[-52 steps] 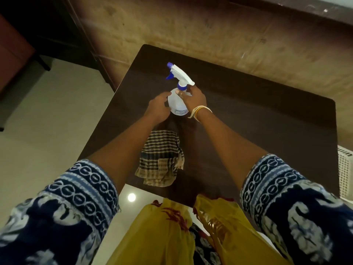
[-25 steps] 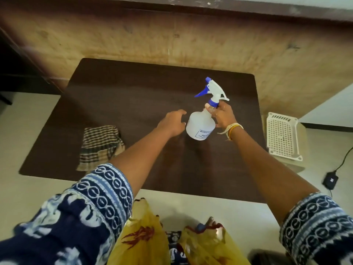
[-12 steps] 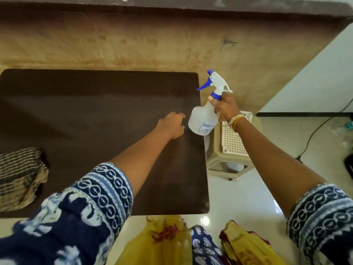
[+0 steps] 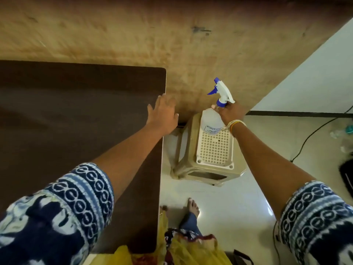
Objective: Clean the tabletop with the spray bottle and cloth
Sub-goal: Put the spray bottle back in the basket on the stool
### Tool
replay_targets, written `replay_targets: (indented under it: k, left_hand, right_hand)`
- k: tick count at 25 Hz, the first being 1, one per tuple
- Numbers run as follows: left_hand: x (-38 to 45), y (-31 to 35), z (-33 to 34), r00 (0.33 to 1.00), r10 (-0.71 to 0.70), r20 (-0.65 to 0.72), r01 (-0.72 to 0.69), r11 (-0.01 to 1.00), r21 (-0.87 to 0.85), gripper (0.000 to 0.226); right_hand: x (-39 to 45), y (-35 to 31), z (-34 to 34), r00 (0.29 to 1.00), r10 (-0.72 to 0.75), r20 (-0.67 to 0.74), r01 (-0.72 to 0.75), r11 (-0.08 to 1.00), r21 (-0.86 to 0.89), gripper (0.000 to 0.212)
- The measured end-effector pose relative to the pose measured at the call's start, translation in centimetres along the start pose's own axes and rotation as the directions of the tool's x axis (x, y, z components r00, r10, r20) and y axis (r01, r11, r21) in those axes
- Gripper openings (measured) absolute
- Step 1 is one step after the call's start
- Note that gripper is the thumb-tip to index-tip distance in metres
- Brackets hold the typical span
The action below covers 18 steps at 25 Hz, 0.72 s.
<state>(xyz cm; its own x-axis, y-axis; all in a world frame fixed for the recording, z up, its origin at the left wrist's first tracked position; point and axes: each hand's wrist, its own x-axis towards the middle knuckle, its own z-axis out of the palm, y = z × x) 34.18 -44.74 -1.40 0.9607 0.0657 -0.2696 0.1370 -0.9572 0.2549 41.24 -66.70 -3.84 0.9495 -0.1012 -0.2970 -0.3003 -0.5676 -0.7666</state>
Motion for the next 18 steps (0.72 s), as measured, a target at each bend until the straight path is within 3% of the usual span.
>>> replay_targets:
  k: [5,10,18]
  left_hand:
    - [2.7,-0.4,4.5,0.993,0.007,-0.116,0.005,0.994,0.106,0.072]
    - [3.2,-1.5,6.6,0.989,0.011,-0.148,0.03,0.962,0.271,0.07]
    - [3.1,-1.3,6.6,0.98,0.01,-0.2,0.042,0.967,0.253,0.064]
  right_hand:
    - [5.0,5.6,1.1,0.994,0.081,-0.073,-0.078,0.996,0.046,0.029]
    - [8.4,8.1,2.8,0.999,0.046,0.004,-0.045,0.999,-0.028,0.036]
    - [8.1,9.9,3.8,0.994,0.101,0.035,-0.099,0.993,-0.065,0.043]
